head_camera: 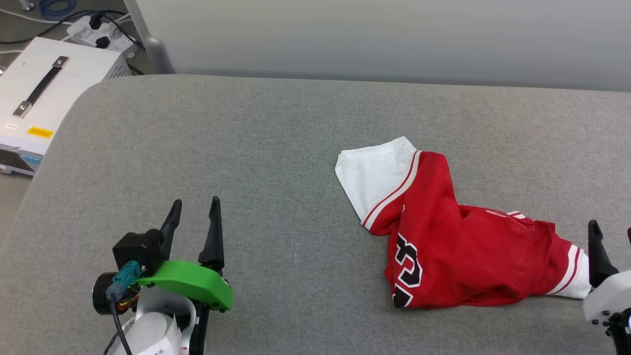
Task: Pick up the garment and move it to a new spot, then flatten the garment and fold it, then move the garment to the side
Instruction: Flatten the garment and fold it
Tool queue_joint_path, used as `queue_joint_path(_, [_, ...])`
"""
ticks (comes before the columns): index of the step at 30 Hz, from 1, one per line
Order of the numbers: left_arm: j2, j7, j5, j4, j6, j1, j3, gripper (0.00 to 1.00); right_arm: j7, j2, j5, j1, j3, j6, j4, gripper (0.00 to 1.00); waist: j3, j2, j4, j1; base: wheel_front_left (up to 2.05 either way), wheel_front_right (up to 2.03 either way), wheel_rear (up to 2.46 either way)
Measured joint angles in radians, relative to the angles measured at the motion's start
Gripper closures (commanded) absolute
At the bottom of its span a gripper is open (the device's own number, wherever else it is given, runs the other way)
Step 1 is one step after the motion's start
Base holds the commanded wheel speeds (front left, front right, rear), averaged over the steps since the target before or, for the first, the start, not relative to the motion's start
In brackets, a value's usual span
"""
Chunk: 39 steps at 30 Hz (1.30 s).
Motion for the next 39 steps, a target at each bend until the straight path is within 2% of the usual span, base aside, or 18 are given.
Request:
queue_joint_path(4, [0.014,0.018,-0.014,-0.002,0.007,0.012,0.004,0.00,-0.062,0.023,-0.022,0.036,0.065,0.000,-0.056,0.00,-0.019,0.0000,-0.004,0.0000,0.00,0.00,0.00])
queue_joint_path(15, [0.065,0.107,-0.030,-0.002,0.019,0.030,0.016,0.00,-0.080,0.071,-0.051,0.107,0.187,0.000,-0.205,0.00,-0.065,0.0000,-0.038,0.0000,0.00,0.00,0.00])
queue_joint_path(21, [0.072,0.213,-0.032,0.013,-0.010,-0.029,-0.040,0.00,-0.074,0.079,-0.052,0.122,0.227,0.000,-0.272,0.00,-0.060,0.0000,-0.065,0.0000,0.00,0.00,0.00])
queue_joint_path(28, [0.012,0.433,-0.039,0.086,-0.078,-0.252,-0.155,0.00,-0.058,0.083,-0.051,0.119,0.228,0.000,-0.301,0.00,-0.012,0.0000,-0.085,0.0000,0.00,0.00,0.00])
queue_joint_path(33, [-0.043,0.599,-0.054,0.198,-0.090,-0.386,-0.206,0.00,-0.054,0.086,-0.051,0.087,0.245,0.000,-0.309,0.00,0.030,0.0000,-0.116,0.0000,0.00,0.00,0.00])
queue_joint_path(39, [-0.077,0.696,-0.053,0.342,-0.113,-0.539,-0.242,0.00,-0.058,0.088,-0.043,0.038,0.276,0.000,-0.308,0.00,0.089,0.0000,-0.162,0.0000,0.00,0.00,0.00])
